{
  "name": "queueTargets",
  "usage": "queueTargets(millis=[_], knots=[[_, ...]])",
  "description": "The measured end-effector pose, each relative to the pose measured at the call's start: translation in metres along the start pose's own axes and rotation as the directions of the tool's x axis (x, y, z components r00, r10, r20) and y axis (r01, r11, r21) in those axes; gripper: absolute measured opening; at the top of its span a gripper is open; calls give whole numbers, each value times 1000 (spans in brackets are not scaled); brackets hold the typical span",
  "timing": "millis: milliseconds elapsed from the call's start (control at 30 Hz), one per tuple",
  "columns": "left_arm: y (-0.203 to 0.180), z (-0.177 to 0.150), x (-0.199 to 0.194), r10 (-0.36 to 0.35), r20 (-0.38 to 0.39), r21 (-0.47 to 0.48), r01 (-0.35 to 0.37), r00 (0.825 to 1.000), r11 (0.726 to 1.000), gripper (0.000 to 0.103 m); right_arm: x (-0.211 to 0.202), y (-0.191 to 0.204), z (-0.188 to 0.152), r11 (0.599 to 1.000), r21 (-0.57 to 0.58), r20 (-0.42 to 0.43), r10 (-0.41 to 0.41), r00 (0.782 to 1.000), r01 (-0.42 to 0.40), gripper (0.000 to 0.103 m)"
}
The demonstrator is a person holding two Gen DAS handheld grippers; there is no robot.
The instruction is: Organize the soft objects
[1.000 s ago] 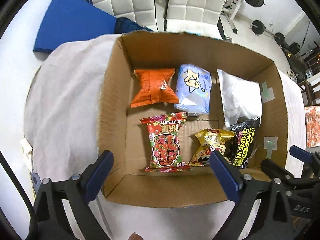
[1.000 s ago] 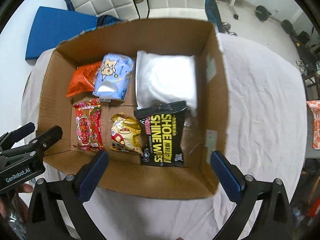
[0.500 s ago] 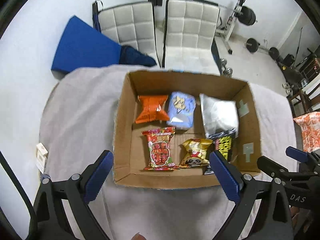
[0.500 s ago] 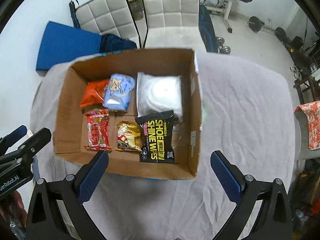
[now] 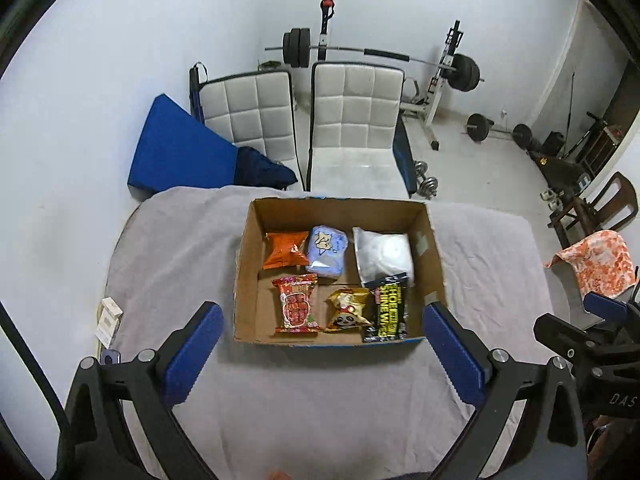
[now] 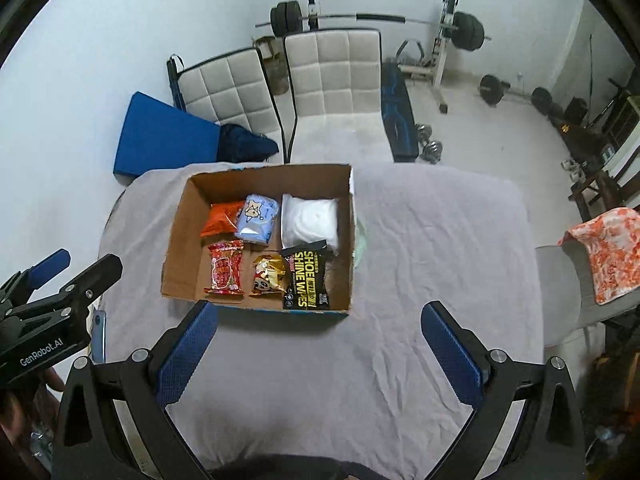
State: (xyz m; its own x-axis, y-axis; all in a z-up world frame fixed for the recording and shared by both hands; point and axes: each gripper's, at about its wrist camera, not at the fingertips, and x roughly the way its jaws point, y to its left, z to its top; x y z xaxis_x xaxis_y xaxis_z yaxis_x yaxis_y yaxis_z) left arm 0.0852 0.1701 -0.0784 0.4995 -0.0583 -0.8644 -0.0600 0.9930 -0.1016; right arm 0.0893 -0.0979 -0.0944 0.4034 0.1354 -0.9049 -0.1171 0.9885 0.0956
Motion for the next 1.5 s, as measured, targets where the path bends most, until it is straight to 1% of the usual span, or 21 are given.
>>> queueTargets(millis=[67,200,300,500,1000,1500], knots=[[-2,-3,-12,17,2,-1,-17,1000,1000,102,-19,-2,-5,1000,1,18,10,1000,-10,103],[-2,-11,-40,-14,13,-32,14,1000,999,102,-48,-3,-14,1000,-2,53,11,999,-11,103],[0,-15,-54,-12,16,-51,13,1000,999,102,-64,-3,-18,1000,-3,72,10,997,-10,103],[3,-20,-75,40,44,-59,-38,998,998,102,-84,-2,-22,1000,-15,91,20,996,-19,103],[-3,-20,-95,39,81,-47,-36,996,998,102,-103,4,-25,999,-35,108,15,994,-11,103],[-6,-20,-96,45,78,-47,-41,996,998,102,-100,2,-27,1000,-28,99,10,995,-8,103]])
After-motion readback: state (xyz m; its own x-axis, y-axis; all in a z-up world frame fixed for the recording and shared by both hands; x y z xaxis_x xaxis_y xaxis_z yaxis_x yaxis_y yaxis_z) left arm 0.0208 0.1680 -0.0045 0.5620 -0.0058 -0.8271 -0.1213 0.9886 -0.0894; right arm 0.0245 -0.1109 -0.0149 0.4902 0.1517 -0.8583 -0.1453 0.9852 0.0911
